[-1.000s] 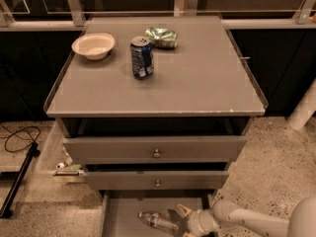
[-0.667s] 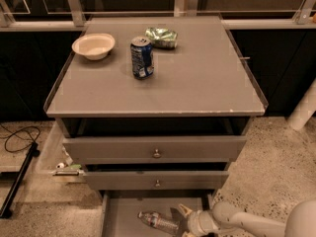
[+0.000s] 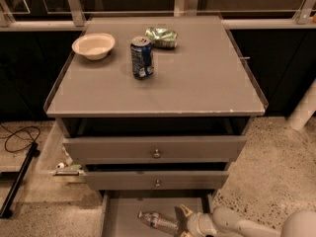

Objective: Pick water bottle from bottom drawer and place on counter

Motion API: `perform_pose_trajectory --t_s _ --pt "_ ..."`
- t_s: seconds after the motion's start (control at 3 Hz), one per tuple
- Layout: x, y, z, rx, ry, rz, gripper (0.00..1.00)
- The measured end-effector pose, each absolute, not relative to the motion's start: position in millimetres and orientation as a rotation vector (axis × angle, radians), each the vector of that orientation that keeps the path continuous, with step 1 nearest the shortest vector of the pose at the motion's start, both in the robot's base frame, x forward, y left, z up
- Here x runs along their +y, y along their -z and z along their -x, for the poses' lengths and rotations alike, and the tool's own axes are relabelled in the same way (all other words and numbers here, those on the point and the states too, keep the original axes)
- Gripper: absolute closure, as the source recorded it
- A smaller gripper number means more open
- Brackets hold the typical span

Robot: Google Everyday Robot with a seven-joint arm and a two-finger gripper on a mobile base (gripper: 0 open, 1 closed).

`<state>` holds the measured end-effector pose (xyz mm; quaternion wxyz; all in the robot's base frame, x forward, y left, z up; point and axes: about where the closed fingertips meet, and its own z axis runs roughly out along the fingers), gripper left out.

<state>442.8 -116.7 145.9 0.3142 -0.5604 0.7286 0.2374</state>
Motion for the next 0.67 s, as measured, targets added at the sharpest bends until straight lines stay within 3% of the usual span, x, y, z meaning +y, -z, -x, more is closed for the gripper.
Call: perform_pose_trajectory --t_s 0.67 --pt "-103.7 -130.3 -445.2 1.941 -0.69 1.375 0.03"
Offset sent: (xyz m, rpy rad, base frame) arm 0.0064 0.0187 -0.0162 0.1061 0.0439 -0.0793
